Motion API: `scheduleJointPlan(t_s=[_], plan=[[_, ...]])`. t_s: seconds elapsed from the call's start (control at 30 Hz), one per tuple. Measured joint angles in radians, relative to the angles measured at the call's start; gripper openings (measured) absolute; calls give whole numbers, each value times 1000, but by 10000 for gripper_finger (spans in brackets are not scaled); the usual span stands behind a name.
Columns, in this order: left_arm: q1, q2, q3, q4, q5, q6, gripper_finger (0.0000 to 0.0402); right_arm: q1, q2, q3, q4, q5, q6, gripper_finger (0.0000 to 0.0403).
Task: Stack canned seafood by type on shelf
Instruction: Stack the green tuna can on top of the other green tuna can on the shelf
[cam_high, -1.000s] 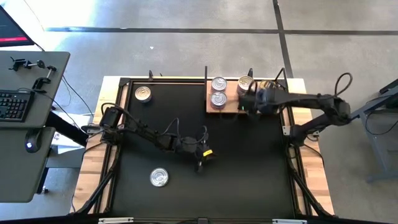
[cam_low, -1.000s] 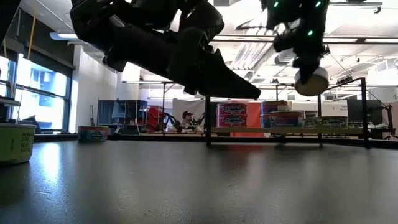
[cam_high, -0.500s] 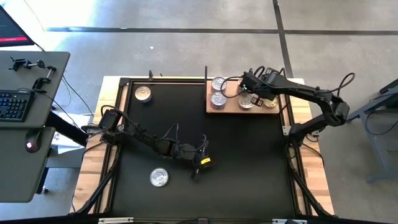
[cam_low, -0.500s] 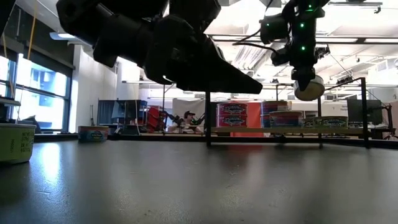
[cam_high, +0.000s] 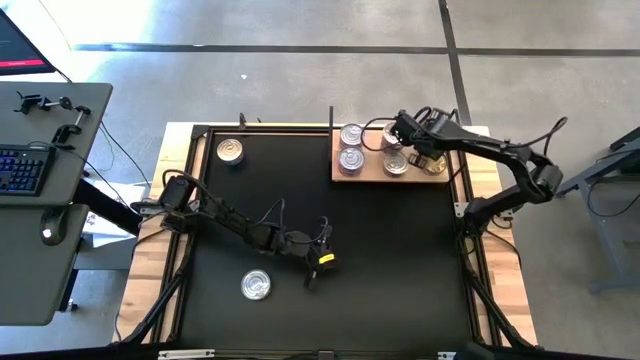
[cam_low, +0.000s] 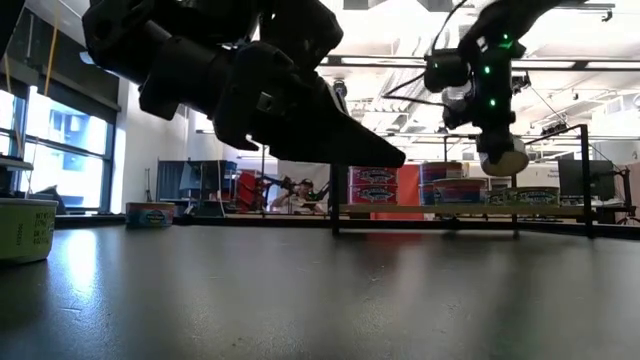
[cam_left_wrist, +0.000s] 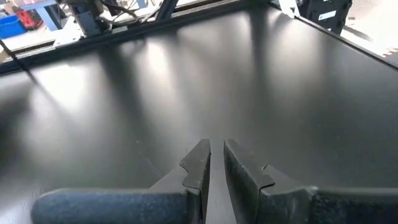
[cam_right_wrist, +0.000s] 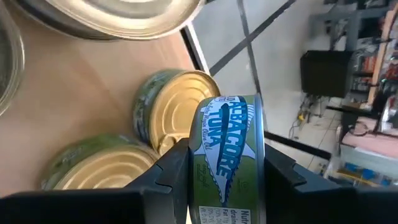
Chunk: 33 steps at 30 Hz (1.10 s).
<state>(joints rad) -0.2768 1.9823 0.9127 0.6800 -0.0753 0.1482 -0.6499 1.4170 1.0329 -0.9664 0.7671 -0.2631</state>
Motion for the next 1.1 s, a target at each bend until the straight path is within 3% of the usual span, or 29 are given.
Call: scheduleJointPlan(t_s=[0.27,0.53,0.77,1.1], plan=[[0,0,-1,6,-6,-6,37,-32,0,-133,162,0,-77,117],[2,0,0,24,-28,-5,37,-45,0,-149,249,-22,-120,119],[2,0,0,24,-39,-6,37,-44,-1,-149,245,-45,-120,178],[2,0,0,21,-39,-6,37,-44,-1,-142,195,-74,-135,187]])
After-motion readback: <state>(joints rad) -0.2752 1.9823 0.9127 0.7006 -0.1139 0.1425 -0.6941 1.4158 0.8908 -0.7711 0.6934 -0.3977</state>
